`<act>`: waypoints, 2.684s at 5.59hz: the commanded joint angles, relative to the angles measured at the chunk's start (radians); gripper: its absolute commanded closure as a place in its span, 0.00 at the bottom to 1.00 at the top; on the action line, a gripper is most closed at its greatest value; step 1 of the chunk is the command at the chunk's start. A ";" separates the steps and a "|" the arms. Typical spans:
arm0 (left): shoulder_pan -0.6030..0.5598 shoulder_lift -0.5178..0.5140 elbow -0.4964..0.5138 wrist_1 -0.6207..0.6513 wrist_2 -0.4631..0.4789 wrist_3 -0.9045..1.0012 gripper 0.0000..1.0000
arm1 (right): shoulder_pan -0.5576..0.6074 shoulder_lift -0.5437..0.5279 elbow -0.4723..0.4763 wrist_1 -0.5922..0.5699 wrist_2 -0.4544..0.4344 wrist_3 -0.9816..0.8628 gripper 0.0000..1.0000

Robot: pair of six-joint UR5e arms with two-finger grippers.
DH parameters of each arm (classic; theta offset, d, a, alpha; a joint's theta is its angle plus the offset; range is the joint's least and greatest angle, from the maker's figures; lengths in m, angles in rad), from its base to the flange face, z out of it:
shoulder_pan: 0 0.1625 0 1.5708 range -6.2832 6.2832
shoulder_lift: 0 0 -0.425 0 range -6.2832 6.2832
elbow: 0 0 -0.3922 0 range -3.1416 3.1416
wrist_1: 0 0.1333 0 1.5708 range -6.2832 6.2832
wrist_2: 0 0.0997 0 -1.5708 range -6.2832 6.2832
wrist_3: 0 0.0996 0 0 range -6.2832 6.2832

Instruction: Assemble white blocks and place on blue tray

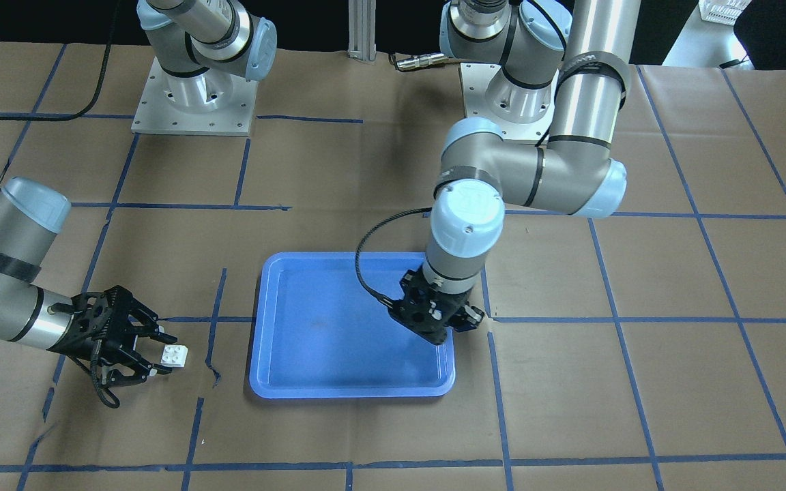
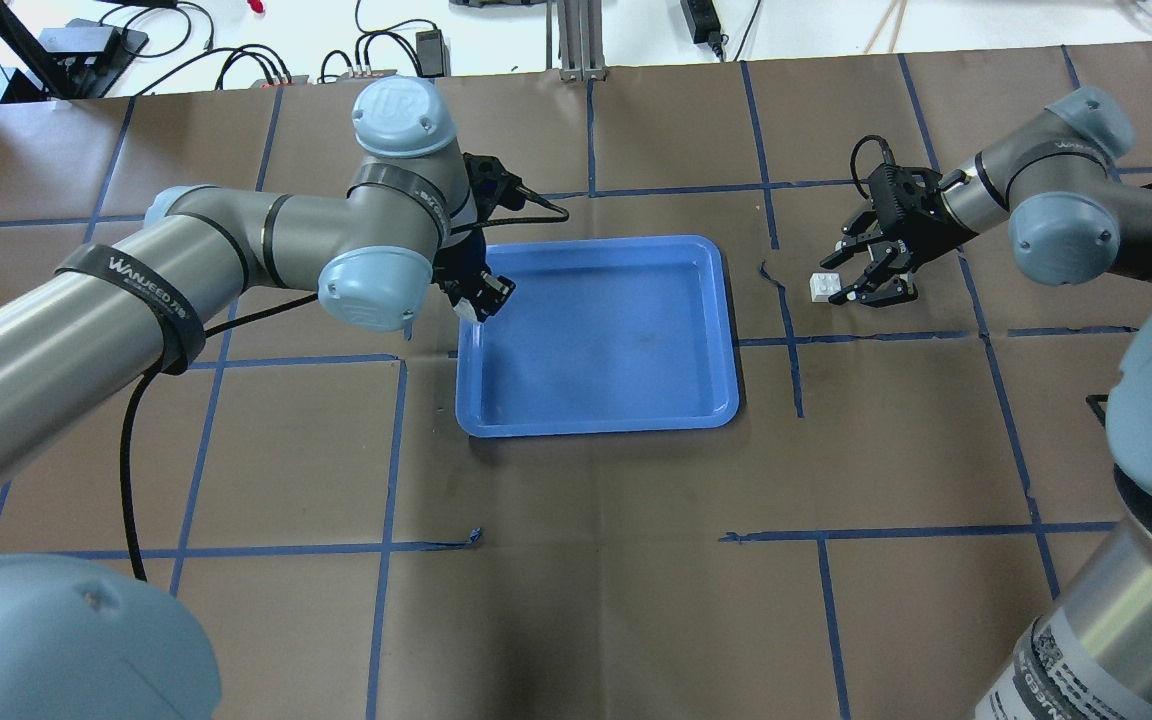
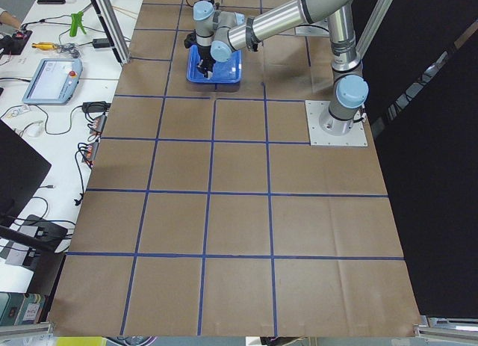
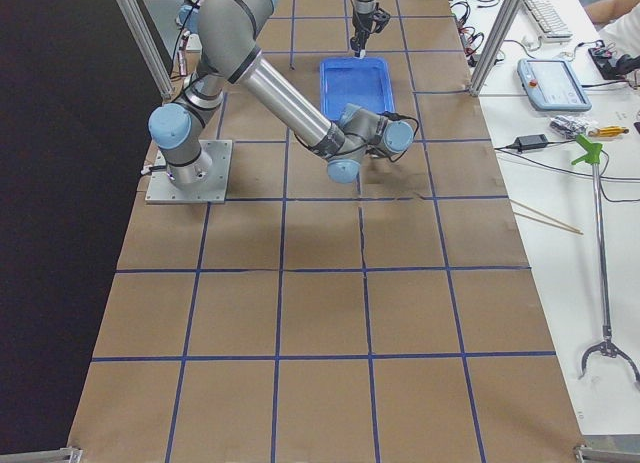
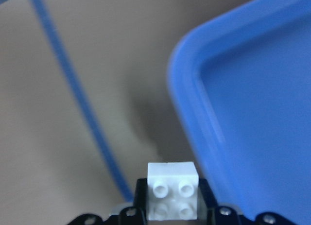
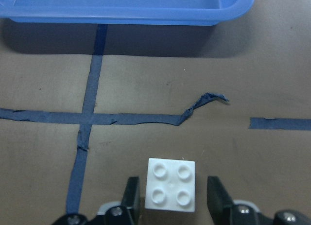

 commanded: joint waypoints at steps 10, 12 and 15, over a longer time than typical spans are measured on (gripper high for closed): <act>-0.166 -0.105 -0.010 0.128 0.025 0.661 0.01 | 0.015 -0.176 0.052 0.125 0.019 0.065 0.76; -0.156 0.018 0.045 -0.065 0.022 0.655 0.01 | 0.078 -0.178 0.092 0.037 0.035 0.133 0.76; -0.107 0.206 0.189 -0.438 0.017 0.649 0.01 | 0.286 -0.169 0.159 -0.285 0.049 0.493 0.76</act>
